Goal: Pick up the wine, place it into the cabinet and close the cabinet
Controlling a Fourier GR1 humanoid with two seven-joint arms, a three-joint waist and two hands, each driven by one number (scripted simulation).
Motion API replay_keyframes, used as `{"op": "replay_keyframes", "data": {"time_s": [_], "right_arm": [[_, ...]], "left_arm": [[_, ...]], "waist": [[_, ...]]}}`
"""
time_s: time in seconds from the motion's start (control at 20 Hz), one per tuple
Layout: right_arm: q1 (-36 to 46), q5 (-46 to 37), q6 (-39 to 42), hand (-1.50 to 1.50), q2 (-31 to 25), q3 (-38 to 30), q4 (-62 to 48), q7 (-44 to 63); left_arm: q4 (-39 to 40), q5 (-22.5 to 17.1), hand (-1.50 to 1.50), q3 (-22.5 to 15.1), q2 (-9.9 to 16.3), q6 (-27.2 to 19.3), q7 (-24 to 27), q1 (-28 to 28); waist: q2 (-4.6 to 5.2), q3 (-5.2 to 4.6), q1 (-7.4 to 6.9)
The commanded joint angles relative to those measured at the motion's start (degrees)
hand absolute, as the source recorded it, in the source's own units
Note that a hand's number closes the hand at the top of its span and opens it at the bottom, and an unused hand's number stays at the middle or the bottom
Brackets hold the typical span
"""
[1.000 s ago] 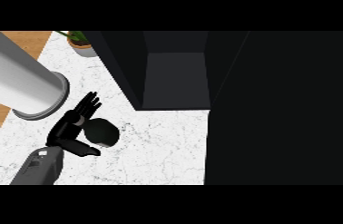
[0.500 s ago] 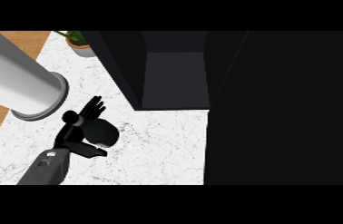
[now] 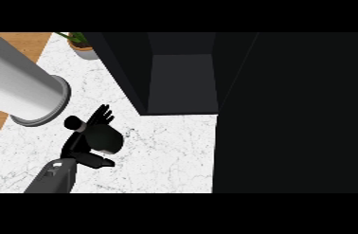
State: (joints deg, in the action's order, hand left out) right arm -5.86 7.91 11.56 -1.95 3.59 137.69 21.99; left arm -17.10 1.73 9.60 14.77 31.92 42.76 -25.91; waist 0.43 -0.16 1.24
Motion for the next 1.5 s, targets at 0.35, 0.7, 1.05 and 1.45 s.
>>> {"op": "replay_keyframes", "data": {"time_s": [0.35,0.7,1.05,1.45], "right_arm": [[0.41,0.34,0.77,-1.50,-0.06,-1.13,-2.40,-2.02],[0.90,0.15,0.29,-1.50,-0.85,-0.84,0.18,1.00],[-0.11,-1.47,-1.28,-1.50,0.32,-1.57,-0.51,0.30],[2.03,-1.57,-1.91,-1.50,0.26,-1.58,-1.09,1.49]], "left_arm": [[4.12,-0.09,1.50,-0.39,2.17,11.88,6.26,-0.76],[2.41,1.65,1.50,-2.66,-0.25,9.33,7.78,-0.46],[-1.20,-3.89,1.50,2.70,-4.88,-6.77,16.06,15.13],[-12.48,-8.59,1.50,2.84,-7.29,-4.07,16.40,21.84]], "waist": [[0.25,-0.07,0.26],[-0.12,0.02,-0.28],[-0.80,0.15,-2.95],[-0.54,0.15,-1.75]]}}
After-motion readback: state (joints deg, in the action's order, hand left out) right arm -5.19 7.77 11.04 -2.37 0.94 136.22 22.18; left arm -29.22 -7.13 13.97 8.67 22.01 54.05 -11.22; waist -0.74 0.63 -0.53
